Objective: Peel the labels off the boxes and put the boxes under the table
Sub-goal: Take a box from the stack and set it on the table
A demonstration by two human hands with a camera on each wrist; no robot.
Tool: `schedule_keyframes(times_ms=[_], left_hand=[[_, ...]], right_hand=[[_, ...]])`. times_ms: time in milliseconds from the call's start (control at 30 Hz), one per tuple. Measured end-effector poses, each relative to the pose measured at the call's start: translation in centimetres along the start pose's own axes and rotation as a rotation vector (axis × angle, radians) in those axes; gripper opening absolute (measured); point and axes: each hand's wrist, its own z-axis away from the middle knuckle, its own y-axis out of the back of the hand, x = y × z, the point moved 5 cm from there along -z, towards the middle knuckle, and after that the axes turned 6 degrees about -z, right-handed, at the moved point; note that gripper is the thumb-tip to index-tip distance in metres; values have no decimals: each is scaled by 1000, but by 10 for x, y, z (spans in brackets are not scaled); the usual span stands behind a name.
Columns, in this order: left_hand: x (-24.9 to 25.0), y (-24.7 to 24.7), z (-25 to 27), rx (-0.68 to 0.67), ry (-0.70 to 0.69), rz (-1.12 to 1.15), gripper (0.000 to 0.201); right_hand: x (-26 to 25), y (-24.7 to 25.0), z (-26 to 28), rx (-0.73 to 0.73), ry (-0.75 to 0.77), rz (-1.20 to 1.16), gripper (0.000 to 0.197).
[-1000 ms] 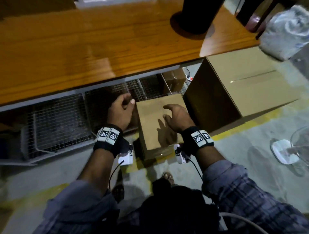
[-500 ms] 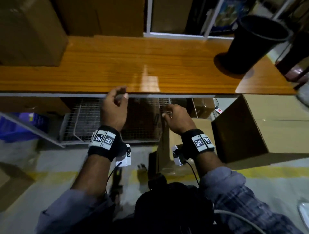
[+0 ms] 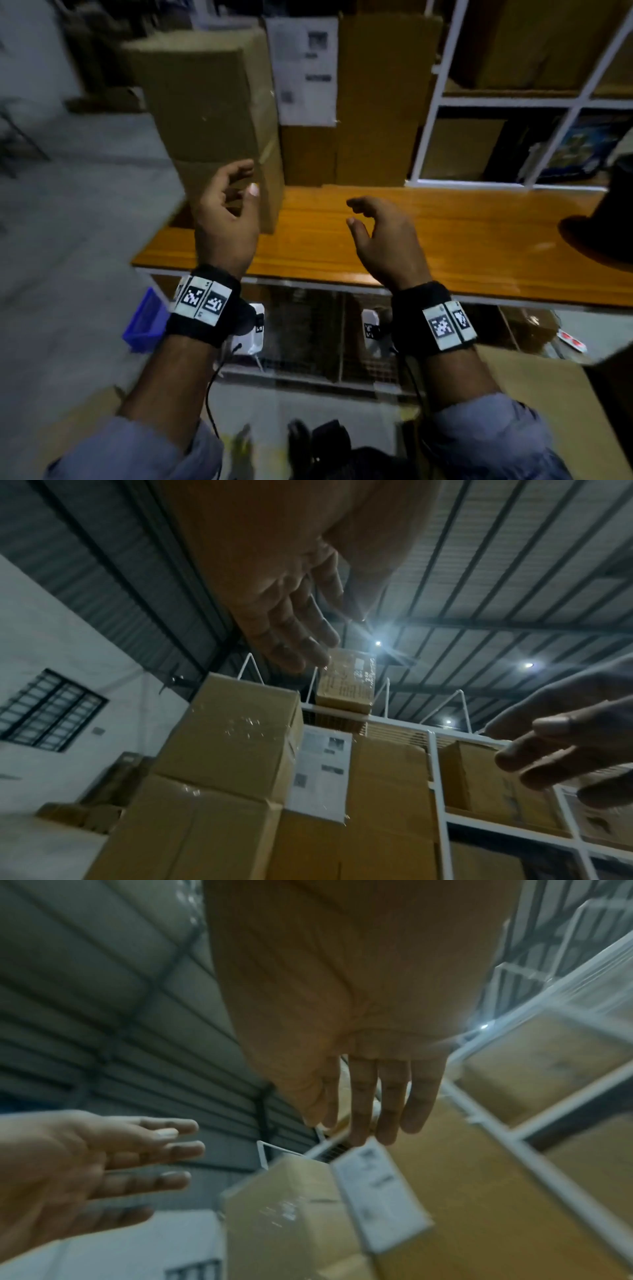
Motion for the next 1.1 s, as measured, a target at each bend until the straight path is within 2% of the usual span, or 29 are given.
schedule_keyframes(times_ms=[200, 333, 600, 733, 867, 1100], left_hand=[[-11, 69, -83, 124, -122, -75, 34], [-21, 78, -132, 177, -133, -83, 34], [-68, 54, -225, 250, -73, -86, 35], [-106, 35, -271, 272, -3, -127, 39], [-137, 21, -309, 286, 34, -178, 49], [-181, 21, -353, 321, 196, -270, 81]], right_hand=[[-78, -45, -69, 65, 164, -39, 38], [-102, -61, -114, 84, 222, -52, 39], [-94, -112, -212, 129, 217, -137, 40], [-80, -142, -265, 102, 211, -161, 45], [-71, -167, -308, 110, 205, -138, 58], [-77, -198, -354, 49, 189, -115, 100]])
